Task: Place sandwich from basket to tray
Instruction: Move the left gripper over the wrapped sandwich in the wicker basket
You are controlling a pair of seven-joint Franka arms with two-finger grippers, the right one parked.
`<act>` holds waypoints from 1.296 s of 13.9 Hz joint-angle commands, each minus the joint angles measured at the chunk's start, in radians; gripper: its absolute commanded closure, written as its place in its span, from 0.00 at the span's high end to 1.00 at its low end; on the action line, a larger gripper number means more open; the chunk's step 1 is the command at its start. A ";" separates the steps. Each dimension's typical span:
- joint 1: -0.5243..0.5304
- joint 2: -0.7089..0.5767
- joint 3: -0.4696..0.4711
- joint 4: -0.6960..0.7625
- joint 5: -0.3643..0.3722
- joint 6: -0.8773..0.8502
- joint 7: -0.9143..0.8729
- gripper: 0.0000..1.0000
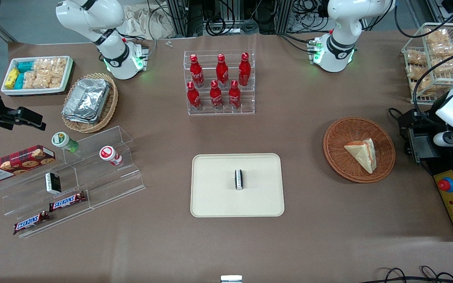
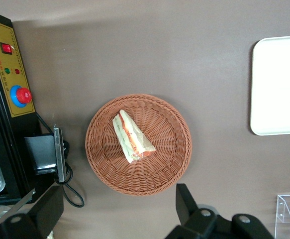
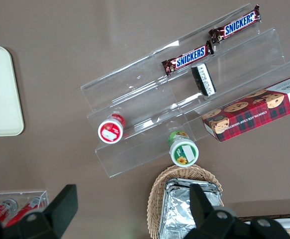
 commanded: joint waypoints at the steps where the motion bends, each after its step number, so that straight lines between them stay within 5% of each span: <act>1: 0.002 0.019 0.004 0.034 -0.014 -0.026 0.010 1.00; 5: -0.002 0.010 0.002 -0.019 -0.007 -0.060 -0.008 1.00; 10: 0.002 -0.150 0.004 -0.528 0.003 0.381 -0.479 0.98; 18: 0.065 0.006 0.014 -0.656 0.007 0.676 -0.587 0.98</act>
